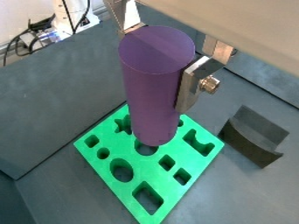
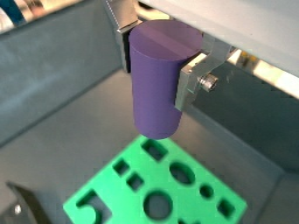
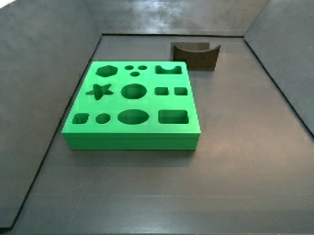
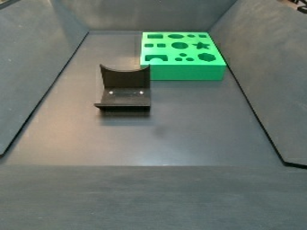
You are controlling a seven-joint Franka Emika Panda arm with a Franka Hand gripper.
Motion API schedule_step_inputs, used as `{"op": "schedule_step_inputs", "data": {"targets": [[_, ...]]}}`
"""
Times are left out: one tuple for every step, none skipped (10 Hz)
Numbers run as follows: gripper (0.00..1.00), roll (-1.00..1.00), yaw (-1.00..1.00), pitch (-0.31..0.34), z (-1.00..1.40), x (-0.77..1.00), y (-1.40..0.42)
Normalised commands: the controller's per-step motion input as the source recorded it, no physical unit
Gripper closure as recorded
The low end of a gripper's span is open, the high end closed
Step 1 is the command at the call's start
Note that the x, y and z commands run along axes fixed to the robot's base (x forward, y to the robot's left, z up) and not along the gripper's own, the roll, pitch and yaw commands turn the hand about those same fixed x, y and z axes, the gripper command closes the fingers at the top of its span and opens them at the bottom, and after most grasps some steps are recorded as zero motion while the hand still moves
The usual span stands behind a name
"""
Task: Insert the round object.
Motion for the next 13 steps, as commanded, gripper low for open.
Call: {"op": "schedule_step_inputs", "data": {"targets": [[1.00, 0.01, -0.07, 0.000, -0.83, -0.28, 0.42], [1.00, 0.02, -0.07, 0.000, -0.79, -0.33, 0.43], [1.00, 0.00, -0.07, 0.000, -0.74, -0.36, 0.41], [1.00, 0.00, -0.06, 0.000, -0.70, -0.36, 0.36], [1.00, -0.06, -0.03, 0.000, -0.66, -0.30, 0.29], [1.00, -0.18, 0.00, -0.040, -0.53, -0.18, 0.23], [1.00, -0.15, 0.00, -0.053, -0.52, -0.07, 0.09], [1.00, -0.22, 0.00, -0.123, -0.59, -0.03, 0.02], [1.00, -0.23, -0.01, -0.157, -0.55, -0.04, 0.00], [1.00, -0.19, -0.04, -0.170, -0.52, -0.01, 0.00], [1.00, -0.18, -0.03, -0.220, -0.53, -0.05, 0.00], [1.00, -0.15, 0.00, -0.201, -0.47, -0.05, 0.00], [1.00, -0.09, 0.00, -0.149, -0.41, -0.06, 0.00]]}}
